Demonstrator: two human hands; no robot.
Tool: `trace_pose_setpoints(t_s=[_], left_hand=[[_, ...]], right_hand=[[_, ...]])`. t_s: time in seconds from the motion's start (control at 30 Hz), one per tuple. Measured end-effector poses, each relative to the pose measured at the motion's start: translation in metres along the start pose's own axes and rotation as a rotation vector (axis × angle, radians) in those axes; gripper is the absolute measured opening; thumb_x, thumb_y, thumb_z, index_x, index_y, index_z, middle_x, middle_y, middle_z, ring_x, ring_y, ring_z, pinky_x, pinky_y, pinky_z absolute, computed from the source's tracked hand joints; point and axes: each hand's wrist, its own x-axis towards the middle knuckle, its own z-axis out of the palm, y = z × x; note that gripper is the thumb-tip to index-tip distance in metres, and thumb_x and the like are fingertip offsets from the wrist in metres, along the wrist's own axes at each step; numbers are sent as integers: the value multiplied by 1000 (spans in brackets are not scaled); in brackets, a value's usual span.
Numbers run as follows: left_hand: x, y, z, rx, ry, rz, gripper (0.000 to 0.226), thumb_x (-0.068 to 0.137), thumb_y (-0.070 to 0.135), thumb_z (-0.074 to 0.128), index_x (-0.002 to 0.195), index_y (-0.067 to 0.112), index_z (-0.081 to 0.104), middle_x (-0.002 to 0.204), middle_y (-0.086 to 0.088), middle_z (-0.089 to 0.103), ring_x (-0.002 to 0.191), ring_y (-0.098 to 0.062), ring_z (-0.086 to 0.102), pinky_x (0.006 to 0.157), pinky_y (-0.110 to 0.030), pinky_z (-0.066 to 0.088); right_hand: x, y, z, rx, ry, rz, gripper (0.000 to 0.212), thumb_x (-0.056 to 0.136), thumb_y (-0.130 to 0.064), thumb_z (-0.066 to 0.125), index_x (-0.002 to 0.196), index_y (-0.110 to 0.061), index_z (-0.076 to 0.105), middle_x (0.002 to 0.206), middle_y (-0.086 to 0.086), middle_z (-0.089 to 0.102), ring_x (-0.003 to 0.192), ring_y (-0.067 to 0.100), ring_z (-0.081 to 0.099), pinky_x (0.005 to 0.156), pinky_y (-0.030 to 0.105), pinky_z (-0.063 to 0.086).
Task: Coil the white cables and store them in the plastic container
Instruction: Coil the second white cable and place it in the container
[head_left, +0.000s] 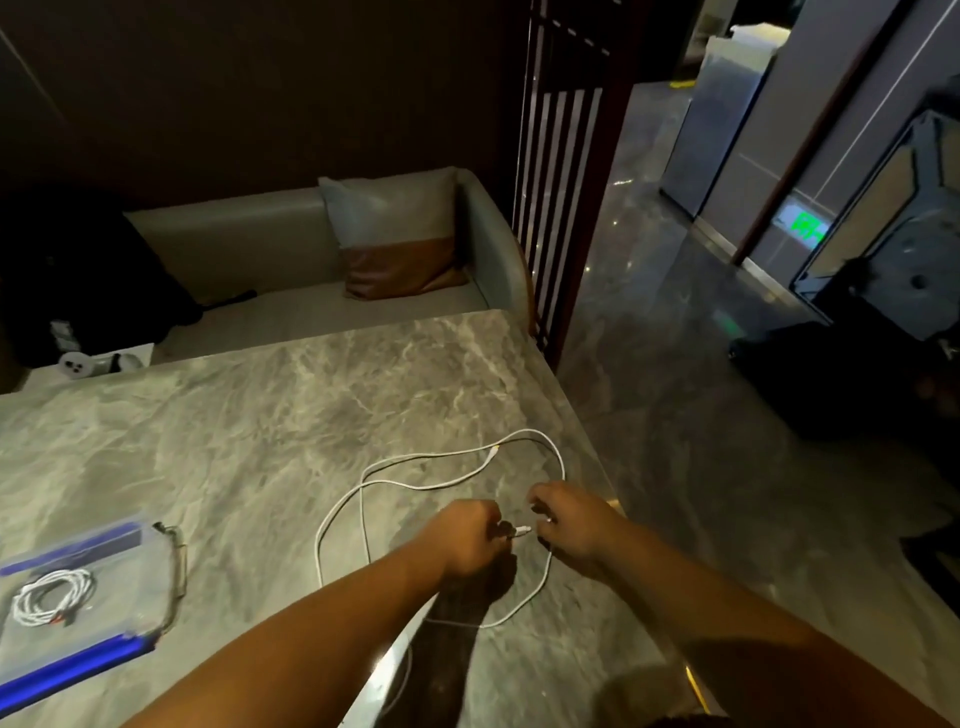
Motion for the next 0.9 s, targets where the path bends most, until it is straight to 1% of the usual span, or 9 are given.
trace_pose_setpoints(t_s=[0.07,0.27,0.33,0.43,0.53,0.63,0.7,0.8,0.9], left_hand=[[10,7,6,-60,16,-6,31,91,33,62,114,13,65,114,-11,69,106,-29,64,86,-33,49],[36,13,29,-170,74,-43,25,90,25,65,113,17,66,111,-3,69,102,-21,65,84,-26,48],[41,13,38,-188,71,-51,25,90,24,65,114,19,66,111,-2,68,101,-18,64,87,-27,49],[46,14,48,-195,73,-26,32,88,27,68,118,20,66,114,-3,64,102,-18,62,92,-32,50],[52,17,50,-248,77,-26,33,86,25,70,119,17,66,111,-4,64,100,-19,63,91,-34,50],[54,21,50,-288,21,-2,25,84,25,71,107,13,69,100,-7,68,92,-22,65,85,-38,52],[53,21,50,-294,18,8,18,83,26,68,96,14,67,90,-6,70,85,-24,65,80,-41,52],[50,15,48,-410,28,-31,12,83,24,67,94,17,68,85,-5,72,82,-22,69,79,-41,54],[45,8,41,-469,23,-29,8,86,16,68,93,17,72,86,-2,75,82,-17,71,82,-40,56]], right_hand=[[6,12,-5,-42,-19,-17,34,91,-23,58,124,-20,56,128,3,57,113,23,58,91,30,46],[23,47,-11,-158,-15,-166,33,91,-12,53,121,-24,58,126,0,52,108,22,59,87,35,50],[25,54,-7,-209,9,-214,32,93,-10,51,122,-22,58,126,2,50,105,24,60,84,36,51],[29,60,0,-254,25,-244,27,95,-11,50,119,-19,59,126,6,51,103,28,62,78,30,44],[32,57,-3,-211,46,-261,18,92,-10,53,106,-15,62,116,8,54,101,28,61,79,33,44],[37,52,-3,-140,79,-246,14,86,-7,57,97,-14,62,110,6,56,99,24,58,76,28,39],[40,47,-1,-62,95,-228,15,85,-5,57,95,-15,63,107,4,57,98,23,59,77,27,41],[42,37,-3,-5,100,-225,16,86,-7,57,98,-18,63,106,2,57,97,22,61,82,35,50],[42,24,-12,37,131,-211,18,88,-6,57,102,-14,65,109,4,59,97,20,60,78,28,45]])
